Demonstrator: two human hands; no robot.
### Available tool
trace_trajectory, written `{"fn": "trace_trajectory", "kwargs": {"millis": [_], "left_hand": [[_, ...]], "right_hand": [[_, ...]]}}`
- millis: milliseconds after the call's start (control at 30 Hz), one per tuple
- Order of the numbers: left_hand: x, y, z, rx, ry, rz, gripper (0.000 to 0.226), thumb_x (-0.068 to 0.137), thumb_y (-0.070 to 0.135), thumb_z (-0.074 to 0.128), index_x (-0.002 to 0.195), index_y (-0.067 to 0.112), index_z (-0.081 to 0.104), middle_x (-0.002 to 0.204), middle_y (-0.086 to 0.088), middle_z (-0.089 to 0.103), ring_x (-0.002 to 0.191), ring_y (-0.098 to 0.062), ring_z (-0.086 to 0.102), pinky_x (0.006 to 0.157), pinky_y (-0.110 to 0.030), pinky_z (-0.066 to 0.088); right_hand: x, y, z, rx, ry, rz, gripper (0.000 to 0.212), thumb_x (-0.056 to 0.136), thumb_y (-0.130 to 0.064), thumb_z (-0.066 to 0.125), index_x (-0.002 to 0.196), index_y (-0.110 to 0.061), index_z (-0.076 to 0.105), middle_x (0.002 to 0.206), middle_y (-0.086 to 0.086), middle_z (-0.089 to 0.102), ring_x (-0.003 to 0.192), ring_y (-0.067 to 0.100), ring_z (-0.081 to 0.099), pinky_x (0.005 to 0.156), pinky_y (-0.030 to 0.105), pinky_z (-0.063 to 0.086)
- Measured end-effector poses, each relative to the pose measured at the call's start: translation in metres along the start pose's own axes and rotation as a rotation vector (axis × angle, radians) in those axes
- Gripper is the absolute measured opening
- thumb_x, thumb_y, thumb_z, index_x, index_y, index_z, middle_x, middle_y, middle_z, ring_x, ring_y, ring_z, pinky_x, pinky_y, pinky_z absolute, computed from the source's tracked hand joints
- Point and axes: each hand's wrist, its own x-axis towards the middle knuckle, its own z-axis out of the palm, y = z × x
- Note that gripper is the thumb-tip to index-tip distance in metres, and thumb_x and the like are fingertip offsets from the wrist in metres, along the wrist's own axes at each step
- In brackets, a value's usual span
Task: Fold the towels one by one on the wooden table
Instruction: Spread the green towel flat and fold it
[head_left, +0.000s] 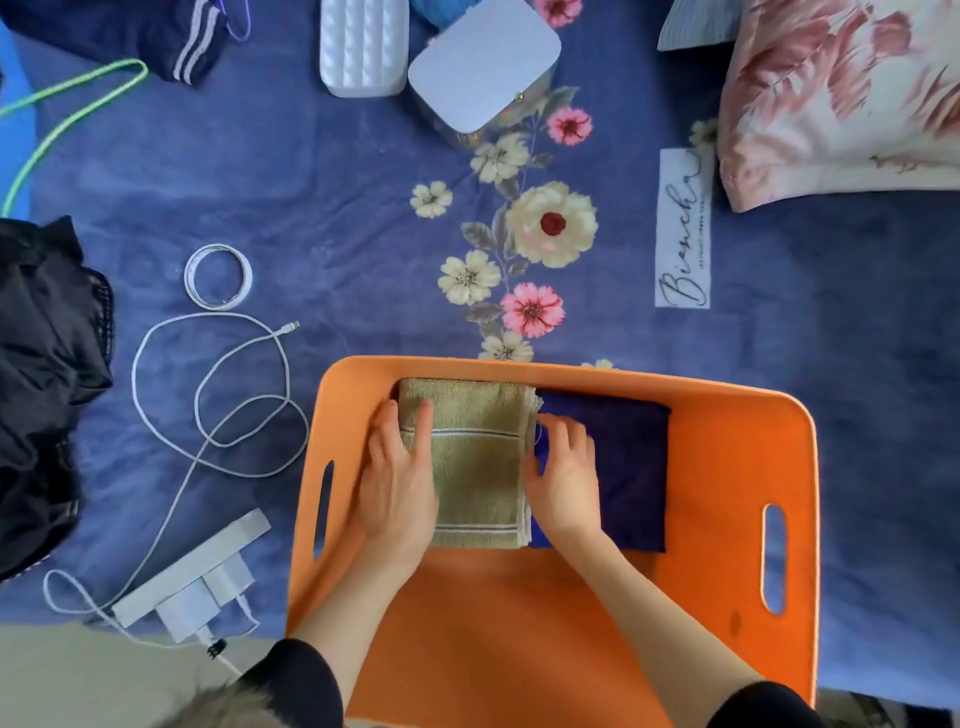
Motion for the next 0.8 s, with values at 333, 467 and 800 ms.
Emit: {"fn": "trace_trajectory", "kwargs": {"millis": [333,467,800], "left_hand": [[0.024,-0.016,0.025,0.392,-0.305,0.236,0.136,0.063,0.055,0.076,0.131,0.028,-0.039,0.138,-0.012,-0.048,0.134,-0.031,-0.035,0.114,-0.042,-0.012],[0.03,-0.016,0.033,0.457,-0.282,0.224,0.135,0.064,0.057,0.075,0.133,0.027,-0.038,0.138,-0.012,-0.047,0.137,-0.033,-0.031,0.111,-0.042,-0.017],[0.003,0.001,-0.018,0.143,-0.281,0.269,0.086,0.088,0.052,0.051,0.15,0.026,-0.003,0.156,-0.009,-0.02,0.142,-0.028,-0.021,0.118,-0.045,0.0]], "right_hand": [[0.027,0.023,0.022,-0.805,-0.365,-0.419,0.121,0.07,-0.067,0.061,0.137,-0.03,-0.033,0.135,0.003,-0.052,0.125,0.024,-0.047,0.101,0.052,-0.028],[0.034,0.029,0.034,-0.825,-0.351,-0.417,0.119,0.07,-0.074,0.055,0.138,-0.029,-0.031,0.134,0.005,-0.052,0.128,0.025,-0.046,0.105,0.05,-0.025],[-0.014,0.003,-0.027,-0.583,-0.292,-0.291,0.075,0.092,-0.052,0.044,0.149,-0.029,0.002,0.159,0.004,-0.005,0.146,0.022,-0.003,0.117,0.046,0.006]]}}
